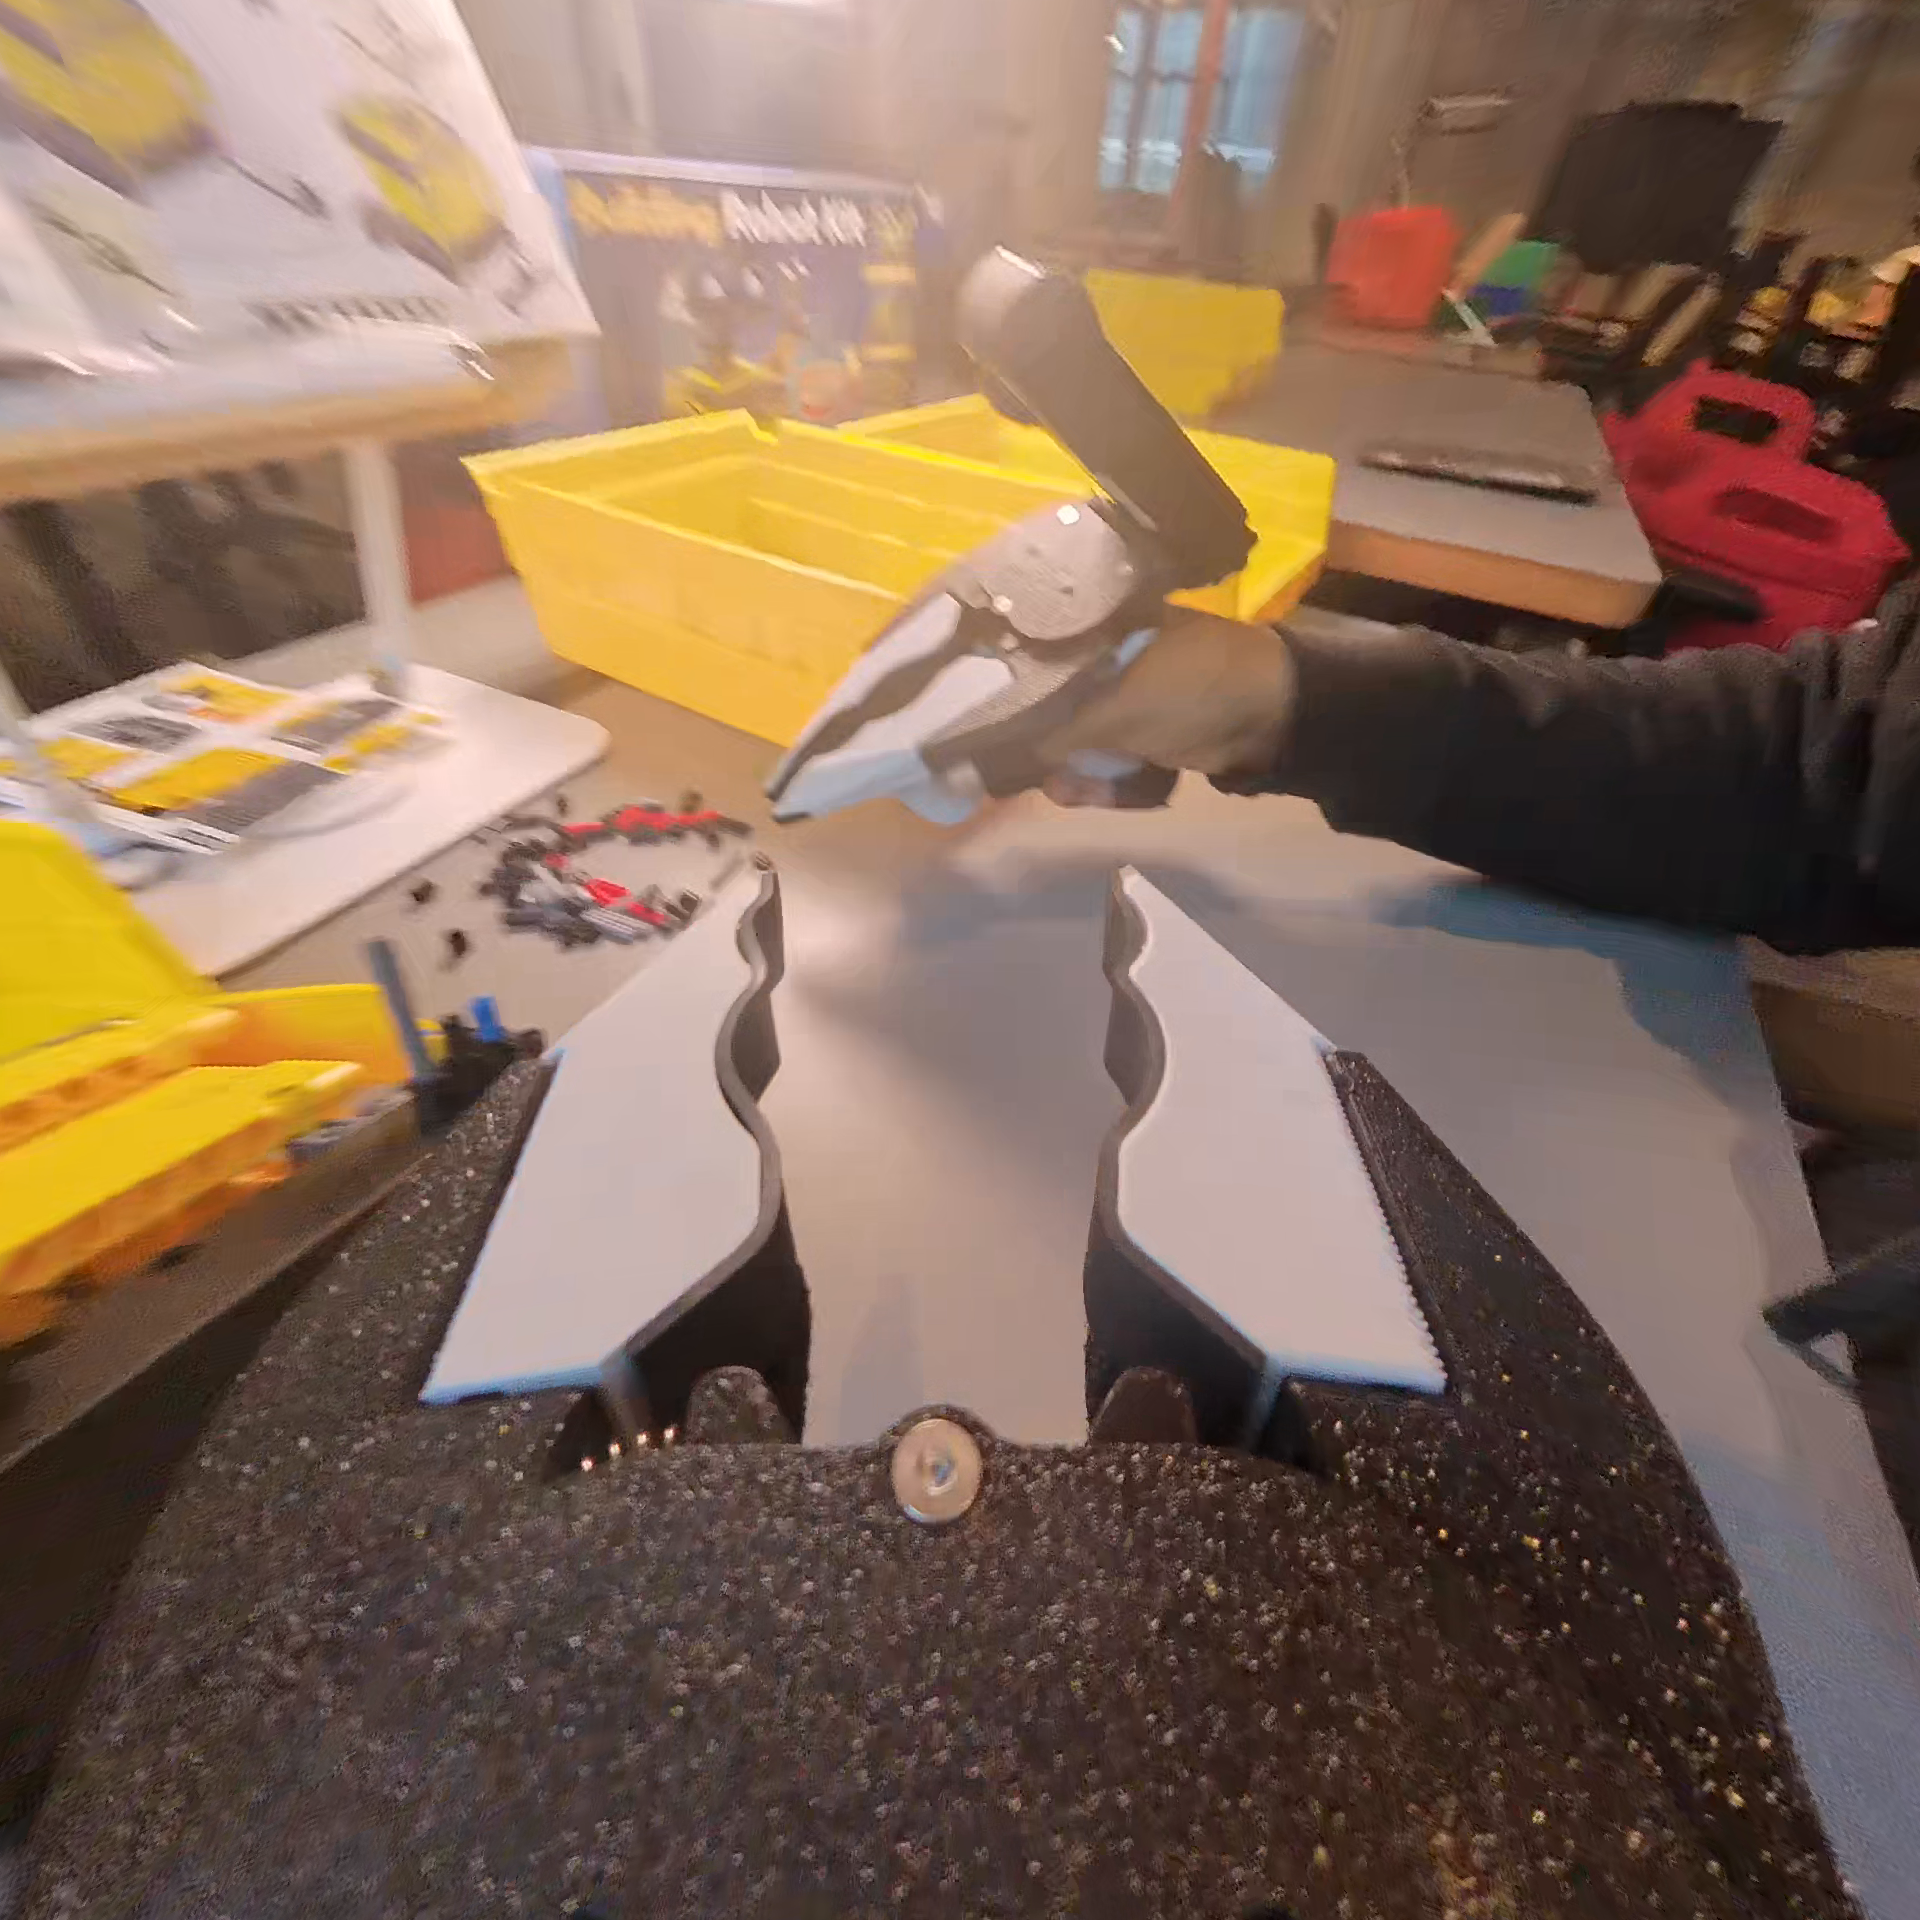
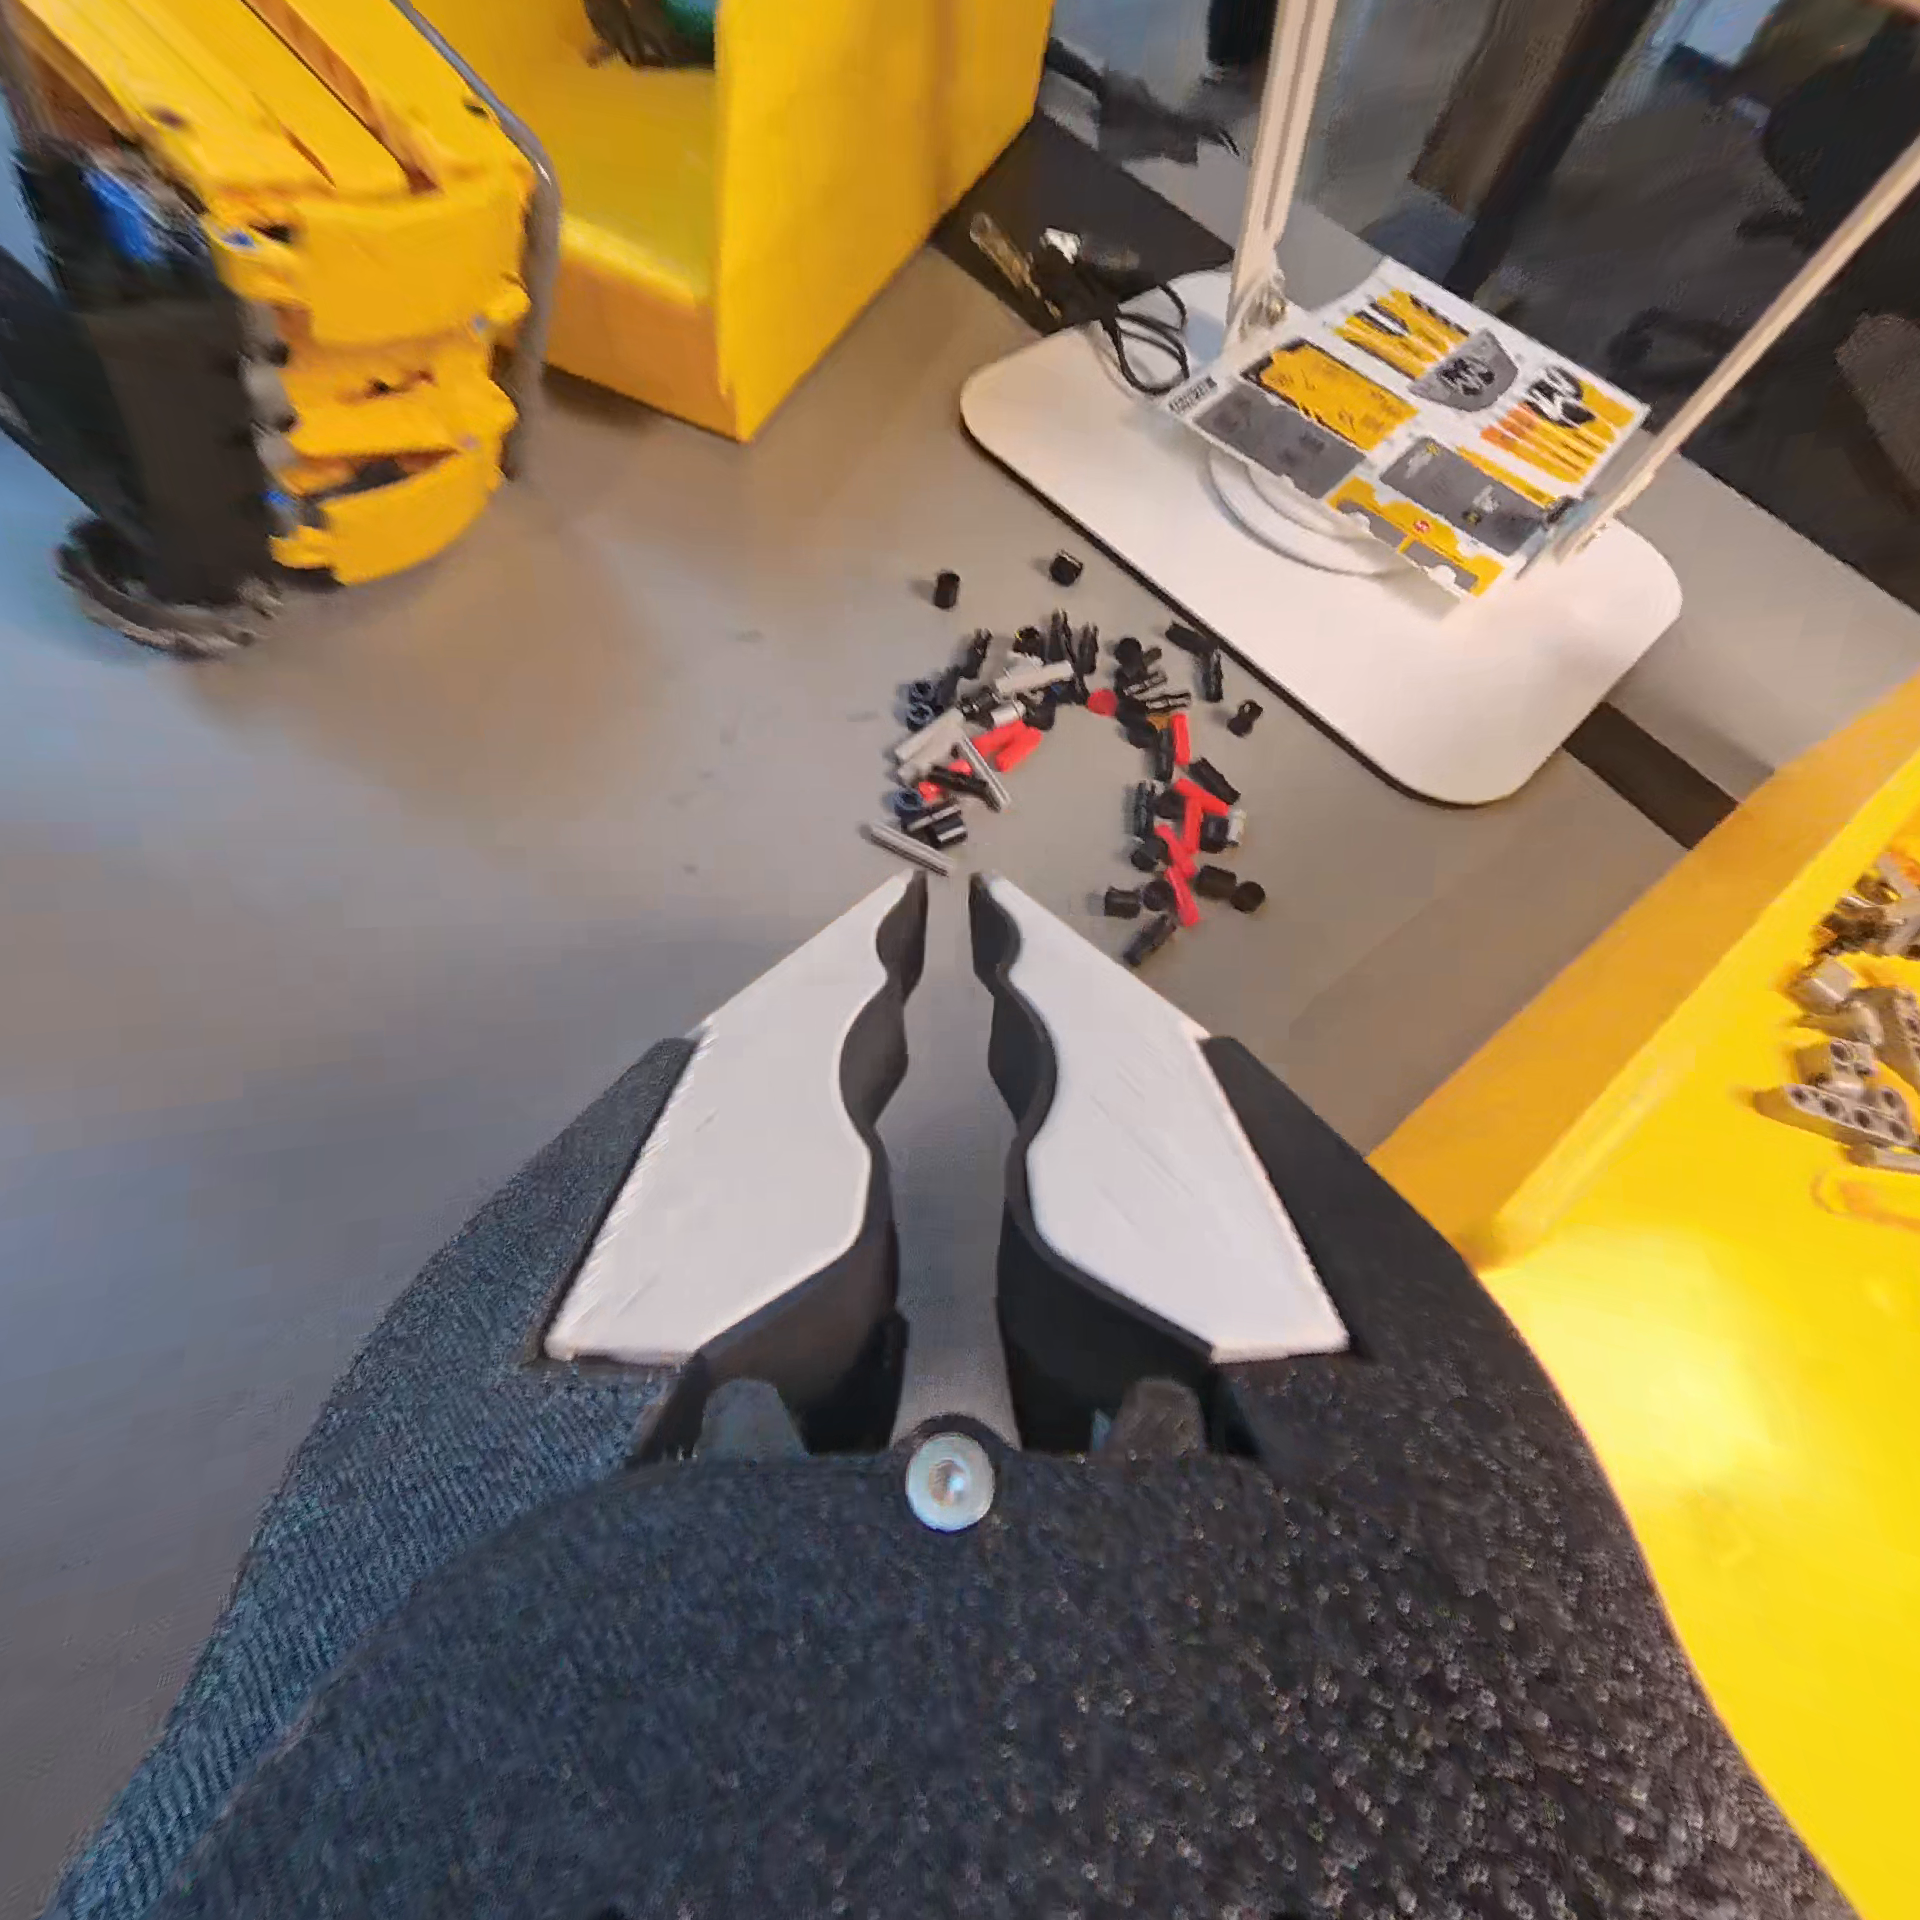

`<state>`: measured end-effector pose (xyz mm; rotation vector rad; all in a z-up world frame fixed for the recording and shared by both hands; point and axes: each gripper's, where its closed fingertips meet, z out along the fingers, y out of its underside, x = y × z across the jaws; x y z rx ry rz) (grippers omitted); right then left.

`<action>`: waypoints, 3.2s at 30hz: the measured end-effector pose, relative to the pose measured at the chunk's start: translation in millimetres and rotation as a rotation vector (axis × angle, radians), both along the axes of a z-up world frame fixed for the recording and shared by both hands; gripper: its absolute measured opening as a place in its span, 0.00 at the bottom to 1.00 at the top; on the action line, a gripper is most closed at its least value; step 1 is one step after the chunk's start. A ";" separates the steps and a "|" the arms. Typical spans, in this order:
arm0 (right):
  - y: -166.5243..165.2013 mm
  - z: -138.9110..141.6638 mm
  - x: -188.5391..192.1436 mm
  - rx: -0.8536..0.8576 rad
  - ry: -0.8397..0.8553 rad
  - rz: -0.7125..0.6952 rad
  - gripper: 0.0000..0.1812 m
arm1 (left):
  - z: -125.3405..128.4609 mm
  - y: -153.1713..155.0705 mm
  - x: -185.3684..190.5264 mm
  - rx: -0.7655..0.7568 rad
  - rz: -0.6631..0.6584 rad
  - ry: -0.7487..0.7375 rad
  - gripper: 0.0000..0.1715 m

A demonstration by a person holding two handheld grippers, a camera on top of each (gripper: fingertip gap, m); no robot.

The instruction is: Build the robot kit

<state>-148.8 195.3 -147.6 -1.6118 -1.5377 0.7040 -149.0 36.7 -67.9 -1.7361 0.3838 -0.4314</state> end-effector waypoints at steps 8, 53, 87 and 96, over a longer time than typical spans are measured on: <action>15.7 -27.1 18.5 0.000 -0.068 -0.151 0.13 | -28.7 -2.5 16.0 -0.026 -0.066 -0.016 0.38; -115.7 -34.7 40.9 -0.099 -0.275 0.226 0.05 | -35.2 -0.9 -46.2 -0.056 0.221 0.139 0.28; 51.3 -29.2 -8.1 -0.020 -0.092 -0.571 0.08 | -29.6 -9.0 -41.3 -0.086 0.172 0.012 0.26; 52.1 -34.3 -17.2 -0.039 -0.135 -0.584 0.07 | -28.3 -10.3 -43.6 -0.096 0.173 -0.036 0.26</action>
